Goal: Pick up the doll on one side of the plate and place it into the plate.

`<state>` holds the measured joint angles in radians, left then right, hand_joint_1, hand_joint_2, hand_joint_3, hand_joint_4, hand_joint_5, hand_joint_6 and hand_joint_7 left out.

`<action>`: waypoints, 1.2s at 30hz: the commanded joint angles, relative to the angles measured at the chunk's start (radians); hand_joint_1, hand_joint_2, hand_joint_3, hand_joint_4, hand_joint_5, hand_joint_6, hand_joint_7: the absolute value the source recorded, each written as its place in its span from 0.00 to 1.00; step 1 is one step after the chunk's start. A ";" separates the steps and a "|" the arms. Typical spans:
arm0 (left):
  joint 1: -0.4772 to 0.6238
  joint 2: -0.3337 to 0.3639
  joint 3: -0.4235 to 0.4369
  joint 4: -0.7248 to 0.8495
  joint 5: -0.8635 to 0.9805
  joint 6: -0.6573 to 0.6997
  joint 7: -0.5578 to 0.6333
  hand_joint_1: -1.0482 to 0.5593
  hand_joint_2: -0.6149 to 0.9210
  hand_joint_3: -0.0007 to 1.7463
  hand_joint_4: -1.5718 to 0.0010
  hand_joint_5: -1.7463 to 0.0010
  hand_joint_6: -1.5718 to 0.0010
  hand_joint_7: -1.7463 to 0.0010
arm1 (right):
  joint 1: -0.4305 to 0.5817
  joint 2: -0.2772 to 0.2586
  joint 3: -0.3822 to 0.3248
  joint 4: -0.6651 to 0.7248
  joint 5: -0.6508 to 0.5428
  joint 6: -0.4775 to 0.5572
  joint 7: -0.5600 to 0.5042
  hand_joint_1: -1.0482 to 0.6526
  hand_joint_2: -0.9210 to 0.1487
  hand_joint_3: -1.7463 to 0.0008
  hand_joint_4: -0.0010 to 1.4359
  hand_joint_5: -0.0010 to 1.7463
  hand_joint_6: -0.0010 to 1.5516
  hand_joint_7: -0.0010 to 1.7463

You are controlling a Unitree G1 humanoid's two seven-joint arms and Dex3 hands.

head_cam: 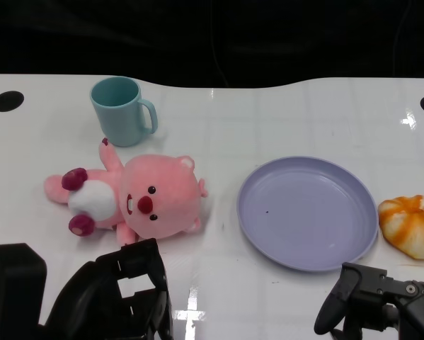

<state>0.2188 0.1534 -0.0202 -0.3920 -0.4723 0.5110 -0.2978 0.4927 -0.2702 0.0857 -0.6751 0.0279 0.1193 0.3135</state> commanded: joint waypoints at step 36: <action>-0.037 -0.012 0.069 0.007 -0.063 0.004 -0.003 0.55 0.68 0.76 0.48 0.15 0.47 0.36 | -0.024 -0.003 0.010 0.005 0.001 0.006 -0.003 0.50 0.37 0.37 0.47 0.99 0.39 0.80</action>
<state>0.1944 0.1387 0.0315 -0.3824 -0.5240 0.5104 -0.3070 0.4697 -0.2702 0.0974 -0.6761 0.0275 0.1283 0.3131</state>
